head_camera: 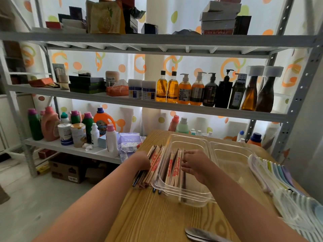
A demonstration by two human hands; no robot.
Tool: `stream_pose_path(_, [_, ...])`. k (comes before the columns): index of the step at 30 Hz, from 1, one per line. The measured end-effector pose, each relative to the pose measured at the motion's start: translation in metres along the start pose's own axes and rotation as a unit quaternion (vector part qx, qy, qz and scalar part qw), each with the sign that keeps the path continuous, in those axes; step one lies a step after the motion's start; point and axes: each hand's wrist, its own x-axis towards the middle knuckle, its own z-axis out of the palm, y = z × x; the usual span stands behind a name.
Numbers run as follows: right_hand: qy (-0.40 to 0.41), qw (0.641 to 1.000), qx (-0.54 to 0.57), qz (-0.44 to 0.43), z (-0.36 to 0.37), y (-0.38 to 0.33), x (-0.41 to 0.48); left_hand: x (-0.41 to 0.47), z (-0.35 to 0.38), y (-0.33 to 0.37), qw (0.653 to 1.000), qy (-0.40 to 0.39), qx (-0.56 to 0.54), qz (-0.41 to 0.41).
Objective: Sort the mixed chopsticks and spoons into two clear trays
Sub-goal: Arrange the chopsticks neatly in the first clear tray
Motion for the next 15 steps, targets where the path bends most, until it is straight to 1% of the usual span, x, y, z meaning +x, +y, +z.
stream_pose_path(8, [-0.001, 1.000, 0.001, -0.005, -0.0001, -0.0012, -0.0006, 0.0026, -0.0022, 0.0003, 0.999, -0.028, -0.016, -0.008])
stream_pose_path(15, [0.002, 1.000, -0.002, -0.002, 0.0017, -0.0046, -0.0031, 0.0024, -0.0007, -0.0010, 0.999, -0.028, -0.012, -0.017])
